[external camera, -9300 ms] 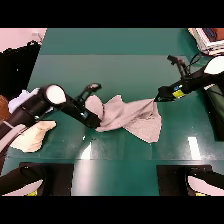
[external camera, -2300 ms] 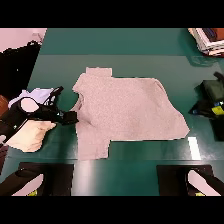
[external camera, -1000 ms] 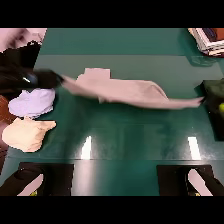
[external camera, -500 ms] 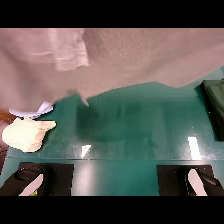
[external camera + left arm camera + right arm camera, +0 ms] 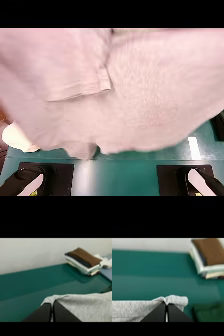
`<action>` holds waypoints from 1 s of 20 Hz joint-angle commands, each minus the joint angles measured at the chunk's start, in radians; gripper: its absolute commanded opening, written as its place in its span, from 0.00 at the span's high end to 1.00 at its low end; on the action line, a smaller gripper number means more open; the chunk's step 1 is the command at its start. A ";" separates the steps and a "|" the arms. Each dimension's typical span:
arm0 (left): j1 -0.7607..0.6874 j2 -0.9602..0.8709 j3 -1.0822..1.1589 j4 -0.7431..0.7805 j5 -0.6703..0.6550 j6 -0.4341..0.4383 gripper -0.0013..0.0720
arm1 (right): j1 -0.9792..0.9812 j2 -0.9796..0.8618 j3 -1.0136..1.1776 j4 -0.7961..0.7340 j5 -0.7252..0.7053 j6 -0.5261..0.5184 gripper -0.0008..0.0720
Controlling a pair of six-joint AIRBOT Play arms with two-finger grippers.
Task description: Fold the shirts.
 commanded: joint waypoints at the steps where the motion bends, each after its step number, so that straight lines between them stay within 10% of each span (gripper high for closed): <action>1: 0.001 -0.098 -0.224 0.001 -0.050 0.051 0.95 | 0.001 -0.149 -0.106 -0.003 0.153 0.023 0.97; 6: 0.001 -0.412 -0.348 0.005 0.005 0.132 0.95 | 0.083 -0.399 -0.364 -0.014 0.115 0.022 0.97; 15: 0.001 -0.717 -0.294 0.010 0.565 0.131 0.95 | 0.196 -0.790 -0.150 -0.015 -0.176 0.019 0.97; 20: 0.047 -0.717 -0.296 0.039 0.294 0.196 0.95 | 0.201 -0.745 -0.190 -0.089 -0.182 0.018 0.97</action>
